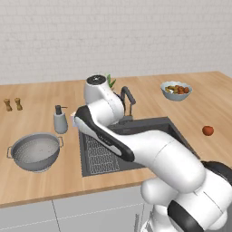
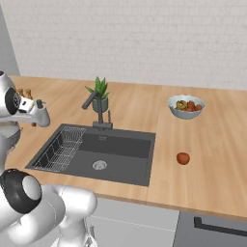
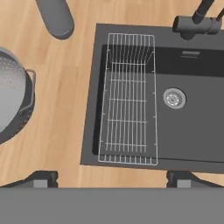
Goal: Put the colander in the sink, put the orange in the colander, and turn on the sink faucet and pour water over the colander.
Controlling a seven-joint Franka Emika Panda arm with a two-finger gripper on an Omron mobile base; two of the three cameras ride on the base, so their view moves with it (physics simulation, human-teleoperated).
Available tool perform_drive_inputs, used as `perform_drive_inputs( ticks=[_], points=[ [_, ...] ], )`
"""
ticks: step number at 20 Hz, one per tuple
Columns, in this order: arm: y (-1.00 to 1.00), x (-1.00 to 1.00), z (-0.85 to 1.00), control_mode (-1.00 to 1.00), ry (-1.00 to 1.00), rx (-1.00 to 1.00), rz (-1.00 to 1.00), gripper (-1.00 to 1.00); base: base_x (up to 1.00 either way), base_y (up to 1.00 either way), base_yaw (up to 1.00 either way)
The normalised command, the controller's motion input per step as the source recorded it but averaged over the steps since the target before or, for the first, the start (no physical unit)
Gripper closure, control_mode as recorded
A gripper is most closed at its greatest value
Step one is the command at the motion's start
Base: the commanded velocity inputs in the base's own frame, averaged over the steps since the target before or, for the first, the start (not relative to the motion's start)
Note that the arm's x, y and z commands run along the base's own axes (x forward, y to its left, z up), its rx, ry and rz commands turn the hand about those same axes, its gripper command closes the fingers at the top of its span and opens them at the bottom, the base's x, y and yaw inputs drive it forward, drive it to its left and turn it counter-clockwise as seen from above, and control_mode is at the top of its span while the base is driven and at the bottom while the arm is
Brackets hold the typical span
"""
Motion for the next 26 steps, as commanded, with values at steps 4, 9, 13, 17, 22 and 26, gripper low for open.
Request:
perform_drive_inputs(
  ticks=[4, 9, 13, 17, 22, 26],
  points=[
    [0.85, 0.0, -0.26, -1.0, 0.03, 0.0, 0.0, -1.0, 0.0, 0.0, 0.0],
    [0.46, 0.0, -0.24, -1.0, 0.05, 0.02, 0.01, -1.0, 0.0, 0.0, 0.0],
    [0.23, 0.0, -0.11, -1.0, 0.08, 0.07, 0.04, -1.0, 0.0, 0.0, 0.0],
    [0.26, 0.01, -0.36, -1.0, 0.03, 0.03, 0.06, -1.0, 0.0, 0.0, 0.0],
    [0.37, 0.11, -0.55, -1.0, 0.0, 0.0, 0.05, -1.0, 0.0, 0.0, 0.0],
    [0.31, 0.23, -0.23, -1.0, 0.0, 0.01, 0.04, -1.0, 0.0, 0.0, 0.0]
  ],
)
